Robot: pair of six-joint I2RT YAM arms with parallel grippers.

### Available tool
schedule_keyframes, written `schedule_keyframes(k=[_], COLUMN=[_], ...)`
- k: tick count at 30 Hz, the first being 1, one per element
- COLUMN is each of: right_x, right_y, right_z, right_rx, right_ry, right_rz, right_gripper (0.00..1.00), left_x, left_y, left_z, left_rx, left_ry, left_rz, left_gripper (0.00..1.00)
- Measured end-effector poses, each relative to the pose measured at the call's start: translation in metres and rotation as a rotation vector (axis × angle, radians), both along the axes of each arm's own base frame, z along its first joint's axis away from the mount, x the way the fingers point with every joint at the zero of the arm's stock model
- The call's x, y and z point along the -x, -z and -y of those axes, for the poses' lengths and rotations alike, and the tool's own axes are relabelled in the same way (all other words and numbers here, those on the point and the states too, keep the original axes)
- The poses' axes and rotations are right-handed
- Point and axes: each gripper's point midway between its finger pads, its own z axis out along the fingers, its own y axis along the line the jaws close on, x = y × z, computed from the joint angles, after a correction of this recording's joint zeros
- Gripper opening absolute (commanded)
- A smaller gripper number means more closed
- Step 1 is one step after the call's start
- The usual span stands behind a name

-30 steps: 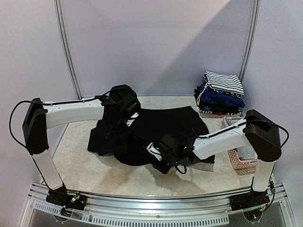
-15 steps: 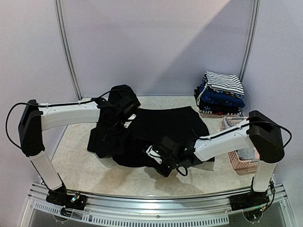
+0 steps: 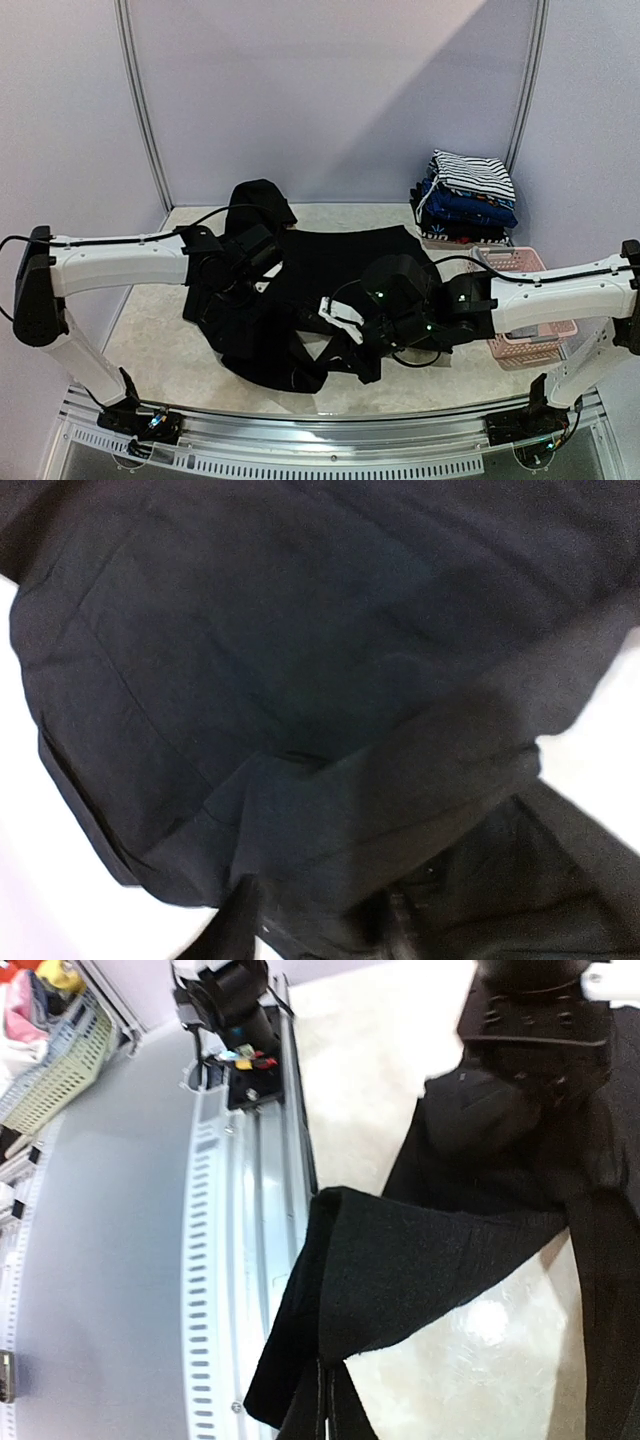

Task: Fold and stack the mixed laundry pile
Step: Pick up the flattened shirt from the center of the board.

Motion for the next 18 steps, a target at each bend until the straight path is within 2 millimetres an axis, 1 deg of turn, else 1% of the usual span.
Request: schedule_keyframes(k=[2, 4, 5, 6, 8, 11, 14, 16, 18], right_x=[0.002, 0.004, 0.004, 0.004, 0.004, 0.000, -0.005, -0.011, -0.019], right_y=[-0.008, -0.017, -0.023, -0.030, -0.050, -0.093, -0.137, -0.166, -0.187], right_z=[-0.001, -0.001, -0.001, 0.000, 0.001, 0.000, 0.000, 0.001, 0.002], right_rx=[-0.023, -0.049, -0.065, -0.083, -0.134, -0.239, -0.347, -0.416, -0.467], right_ry=[-0.005, -0.004, 0.000, 0.005, 0.022, 0.053, 0.092, 0.130, 0.177], right_rz=[-0.011, -0.023, -0.025, -0.026, -0.025, -0.010, 0.008, 0.020, 0.032], right_gripper=[0.00, 0.00, 0.00, 0.00, 0.00, 0.00, 0.00, 0.00, 0.00], left_x=[0.010, 0.018, 0.022, 0.024, 0.030, 0.039, 0.046, 0.051, 0.056], left_y=[-0.009, -0.025, -0.041, -0.043, -0.062, -0.091, -0.114, -0.125, -0.132], left_z=[0.001, 0.004, 0.004, 0.005, 0.005, 0.001, 0.000, 0.001, 0.003], left_rx=[0.023, 0.063, 0.104, 0.109, 0.162, 0.251, 0.325, 0.364, 0.388], left_ry=[0.012, 0.026, 0.032, 0.040, 0.050, 0.065, 0.085, 0.107, 0.131], left_rz=[0.021, 0.057, 0.092, 0.096, 0.139, 0.198, 0.245, 0.272, 0.289], left_gripper=[0.58, 0.64, 0.66, 0.67, 0.67, 0.68, 0.68, 0.69, 0.71])
